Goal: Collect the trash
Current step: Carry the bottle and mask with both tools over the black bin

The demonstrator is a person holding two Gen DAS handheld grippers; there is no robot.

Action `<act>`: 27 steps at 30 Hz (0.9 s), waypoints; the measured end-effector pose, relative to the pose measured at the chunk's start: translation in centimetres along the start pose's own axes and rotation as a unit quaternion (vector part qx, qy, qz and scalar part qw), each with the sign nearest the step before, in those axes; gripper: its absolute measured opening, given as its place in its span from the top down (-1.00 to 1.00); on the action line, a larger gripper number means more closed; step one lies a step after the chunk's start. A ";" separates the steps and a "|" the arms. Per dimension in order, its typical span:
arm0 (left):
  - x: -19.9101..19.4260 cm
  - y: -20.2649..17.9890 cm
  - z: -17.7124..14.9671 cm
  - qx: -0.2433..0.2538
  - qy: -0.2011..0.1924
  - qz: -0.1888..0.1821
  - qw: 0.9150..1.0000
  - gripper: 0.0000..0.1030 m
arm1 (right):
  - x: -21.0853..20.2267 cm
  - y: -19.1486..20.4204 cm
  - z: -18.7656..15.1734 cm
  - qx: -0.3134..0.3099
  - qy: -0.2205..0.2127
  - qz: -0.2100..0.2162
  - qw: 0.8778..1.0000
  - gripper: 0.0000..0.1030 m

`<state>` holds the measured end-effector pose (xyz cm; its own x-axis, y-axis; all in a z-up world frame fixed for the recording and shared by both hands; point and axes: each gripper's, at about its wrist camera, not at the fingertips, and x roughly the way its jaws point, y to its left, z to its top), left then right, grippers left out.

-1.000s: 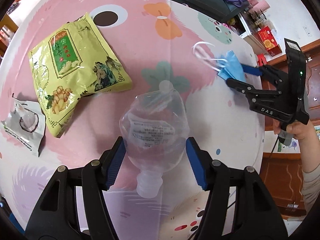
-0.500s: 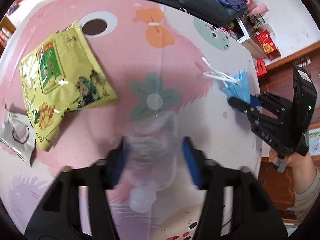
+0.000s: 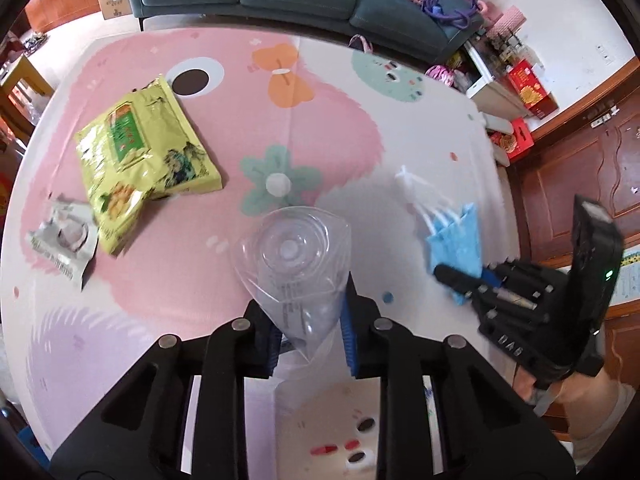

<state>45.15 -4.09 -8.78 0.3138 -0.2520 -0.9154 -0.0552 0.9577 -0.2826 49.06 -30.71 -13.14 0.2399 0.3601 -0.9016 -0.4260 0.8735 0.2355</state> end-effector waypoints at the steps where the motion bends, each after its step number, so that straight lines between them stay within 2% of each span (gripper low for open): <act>1: -0.9 0.1 -0.7 -0.001 -0.004 -0.004 1.000 0.59 | -0.5 0.5 -0.7 0.005 -0.002 0.003 1.000 0.76; 8: -7.2 -0.5 -6.7 0.024 -0.033 -0.009 0.999 0.59 | -4.7 4.8 -4.9 0.030 -0.022 0.015 0.999 0.76; 15: -13.3 -0.2 -14.6 0.075 -0.057 -0.006 0.996 0.59 | -9.7 11.8 -10.7 0.064 -0.055 0.010 0.996 0.76; 21: -18.6 1.6 -22.5 0.125 -0.077 -0.019 0.989 0.59 | -13.3 19.1 -17.3 0.104 -0.086 0.003 0.991 0.76; 27: -22.5 4.3 -30.2 0.152 -0.086 -0.045 0.984 0.59 | -15.5 27.0 -25.6 0.136 -0.115 -0.016 0.984 0.76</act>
<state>9.20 1.50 1.94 0.4615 -0.3350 -0.8215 0.2579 0.9366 -0.2371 11.52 -21.06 -2.04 0.4536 0.3675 -0.8119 -0.1723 0.9300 0.3247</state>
